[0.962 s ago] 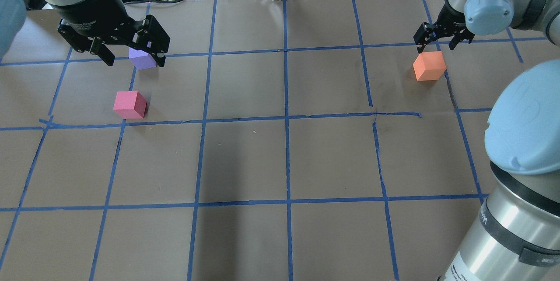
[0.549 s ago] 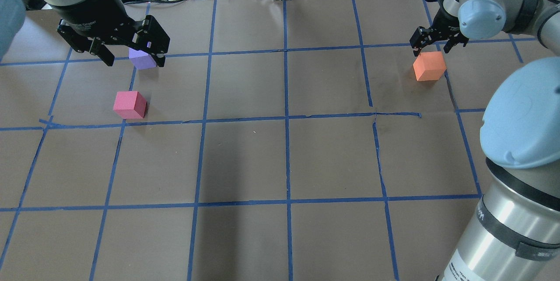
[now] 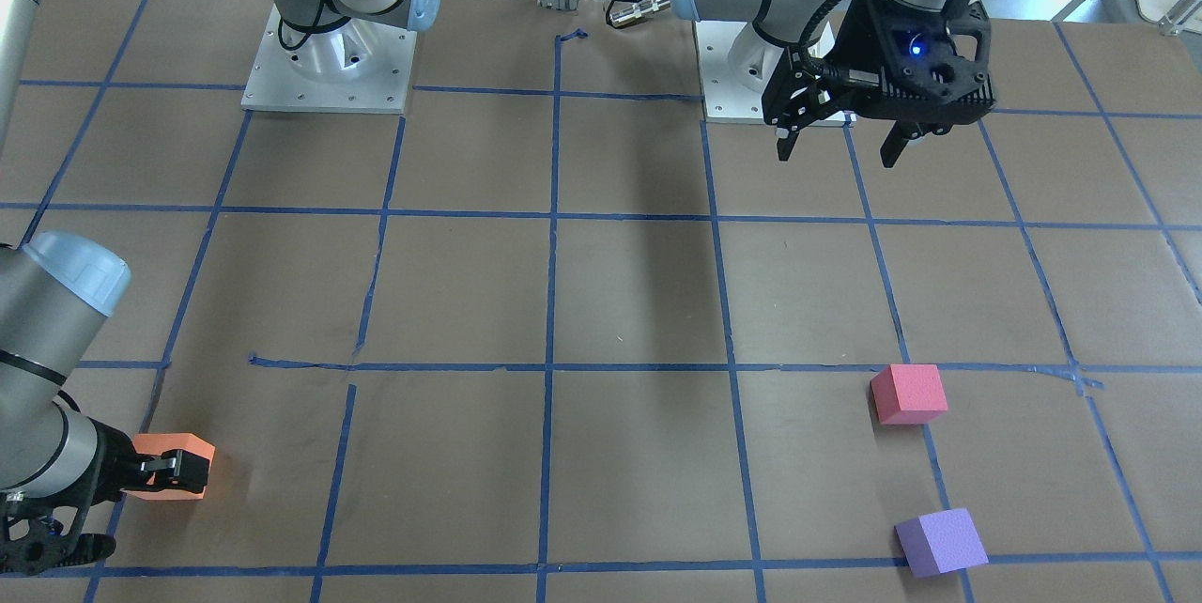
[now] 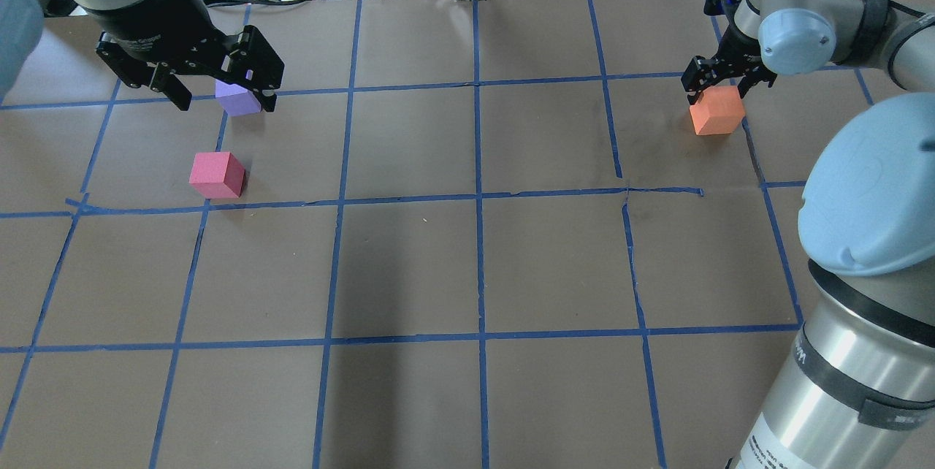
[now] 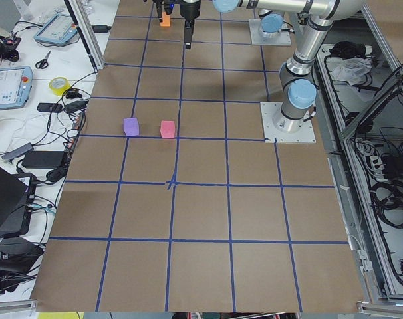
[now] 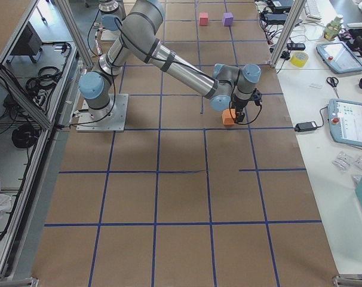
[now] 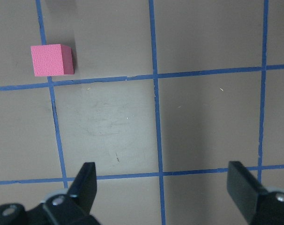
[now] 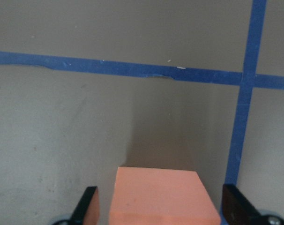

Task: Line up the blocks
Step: 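Lower the right gripper onto the orange cube and close on it, then carry the orange cube with the right gripper toward the table's middle, then set the orange cube down and open the right gripper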

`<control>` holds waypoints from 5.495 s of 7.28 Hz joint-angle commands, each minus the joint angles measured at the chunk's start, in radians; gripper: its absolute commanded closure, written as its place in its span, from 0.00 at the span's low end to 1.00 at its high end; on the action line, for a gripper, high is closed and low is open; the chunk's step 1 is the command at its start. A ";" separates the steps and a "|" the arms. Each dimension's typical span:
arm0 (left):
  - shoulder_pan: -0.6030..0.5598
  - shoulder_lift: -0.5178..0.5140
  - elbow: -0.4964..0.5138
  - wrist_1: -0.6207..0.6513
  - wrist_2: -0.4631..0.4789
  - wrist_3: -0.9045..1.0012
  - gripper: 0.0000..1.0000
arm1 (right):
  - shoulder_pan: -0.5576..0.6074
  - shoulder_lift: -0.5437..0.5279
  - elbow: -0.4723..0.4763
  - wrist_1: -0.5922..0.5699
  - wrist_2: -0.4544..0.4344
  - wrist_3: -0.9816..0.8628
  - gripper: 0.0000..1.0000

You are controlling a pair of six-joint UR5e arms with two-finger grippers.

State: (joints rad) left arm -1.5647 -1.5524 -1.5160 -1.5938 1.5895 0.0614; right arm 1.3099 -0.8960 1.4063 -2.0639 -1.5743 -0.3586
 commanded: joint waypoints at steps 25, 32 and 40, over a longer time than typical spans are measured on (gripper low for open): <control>0.003 0.003 -0.001 0.000 0.001 0.000 0.00 | 0.565 0.140 -0.280 0.042 0.092 0.627 0.38; 0.005 0.005 -0.009 0.002 0.001 0.017 0.00 | 0.569 0.166 -0.279 0.041 0.092 0.632 0.37; 0.063 0.009 -0.021 0.008 -0.005 0.071 0.00 | 0.578 0.180 -0.286 0.027 0.117 0.649 0.35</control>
State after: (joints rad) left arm -1.5088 -1.5460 -1.5351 -1.5820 1.5874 0.1379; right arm 1.8850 -0.7186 1.1200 -2.0328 -1.4563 0.2977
